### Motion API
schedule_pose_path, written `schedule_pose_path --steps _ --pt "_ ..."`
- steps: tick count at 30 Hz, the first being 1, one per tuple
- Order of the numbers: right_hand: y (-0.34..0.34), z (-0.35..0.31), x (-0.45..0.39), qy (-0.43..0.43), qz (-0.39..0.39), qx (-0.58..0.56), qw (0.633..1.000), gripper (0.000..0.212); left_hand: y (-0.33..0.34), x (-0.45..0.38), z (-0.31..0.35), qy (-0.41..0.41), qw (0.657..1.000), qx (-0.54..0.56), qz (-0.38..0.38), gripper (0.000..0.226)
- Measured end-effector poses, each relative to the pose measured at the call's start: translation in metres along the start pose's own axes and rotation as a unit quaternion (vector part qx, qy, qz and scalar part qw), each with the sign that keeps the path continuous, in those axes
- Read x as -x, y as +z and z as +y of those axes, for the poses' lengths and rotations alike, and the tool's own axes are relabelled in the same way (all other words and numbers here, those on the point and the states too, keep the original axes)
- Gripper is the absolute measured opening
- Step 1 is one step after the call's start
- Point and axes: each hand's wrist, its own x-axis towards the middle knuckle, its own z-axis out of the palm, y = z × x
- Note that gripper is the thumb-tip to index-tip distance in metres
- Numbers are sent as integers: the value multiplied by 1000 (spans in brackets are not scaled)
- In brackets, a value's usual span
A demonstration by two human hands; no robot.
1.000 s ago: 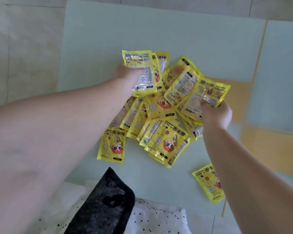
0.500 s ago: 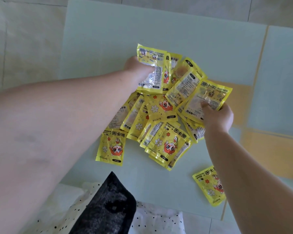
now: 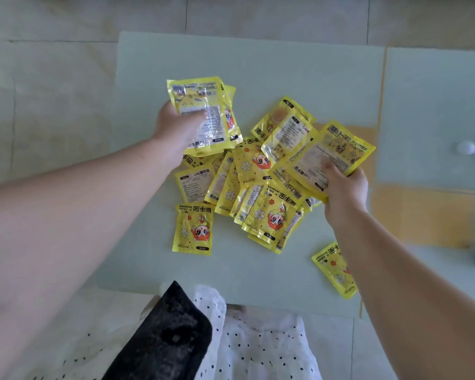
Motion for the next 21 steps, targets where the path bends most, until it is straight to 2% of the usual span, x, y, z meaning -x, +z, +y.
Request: schedule_pose_path --steps 5,10,14,21 --pt "-22 4 57 -18 -13 -43 999 20 -23 41 -9 11 998 -18 -66 28" --pt "-54 35 132 -20 19 -77 997 21 -36 93 -26 34 980 -70 -181 33" --pt "-85 70 204 -17 75 -154 985 21 -41 141 -32 52 956 -138 -254 82" --pt "-147 153 335 -5 184 -300 936 25 -48 231 -44 82 880 -232 -406 118"
